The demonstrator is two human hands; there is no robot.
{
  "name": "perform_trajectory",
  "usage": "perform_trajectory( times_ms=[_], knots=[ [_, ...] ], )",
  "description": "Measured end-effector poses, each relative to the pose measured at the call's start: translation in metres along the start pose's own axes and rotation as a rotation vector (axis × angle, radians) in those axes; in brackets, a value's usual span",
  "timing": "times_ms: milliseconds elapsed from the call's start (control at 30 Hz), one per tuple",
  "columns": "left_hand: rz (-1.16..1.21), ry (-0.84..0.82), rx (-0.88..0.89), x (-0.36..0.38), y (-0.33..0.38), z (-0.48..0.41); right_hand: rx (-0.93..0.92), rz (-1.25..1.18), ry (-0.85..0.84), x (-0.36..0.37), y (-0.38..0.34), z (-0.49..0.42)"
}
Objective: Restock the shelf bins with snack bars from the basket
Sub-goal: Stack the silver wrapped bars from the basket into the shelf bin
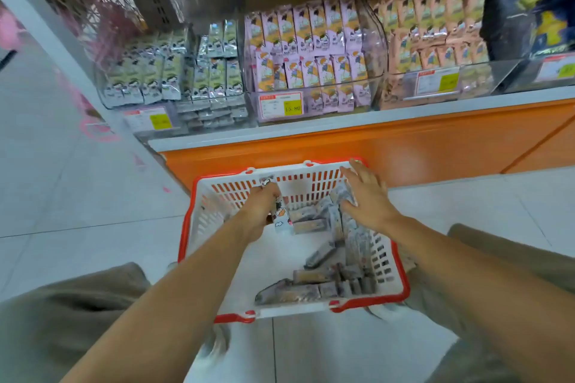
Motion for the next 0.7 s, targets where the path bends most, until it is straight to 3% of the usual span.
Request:
perform_trajectory(
  times_ms=[100, 167, 267, 333, 533, 700],
  knots=[
    [-0.012, -0.021, 0.11, -0.019, 0.03, 0.028, -0.126, -0.075, 0.14, -0.04, -0.052, -0.006],
    [0.071, 0.017, 0.217, -0.033, 0.053, 0.046, -0.186, -0.208, 0.146, -0.066, -0.089, -0.008],
    [0.254, 0.07, 0.325, -0.052, 0.081, 0.062, -0.182, -0.596, -0.147, -0.081, -0.135, -0.005],
    [0.301, 0.07, 0.348, -0.061, 0.09, 0.069, -0.191, -0.68, -0.269, -0.084, -0.158, 0.0],
    [0.309, 0.077, 0.403, -0.086, 0.093, 0.092, -0.179, -0.761, -0.155, -0.105, -0.176, -0.001],
    [0.068, -0.119, 0.428, -0.1, 0.117, 0.106, -0.19, -0.809, -0.05, -0.153, -0.184, -0.014]
  ],
)
Point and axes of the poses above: each hand's wrist, its own z-axis away from the middle knuckle, its own x-axis out of the palm, y = z × x, the point moved 4 cm from there along -z, towards the middle knuckle, and after that the axes turned 4 degrees about z, right-handed, at the moved point
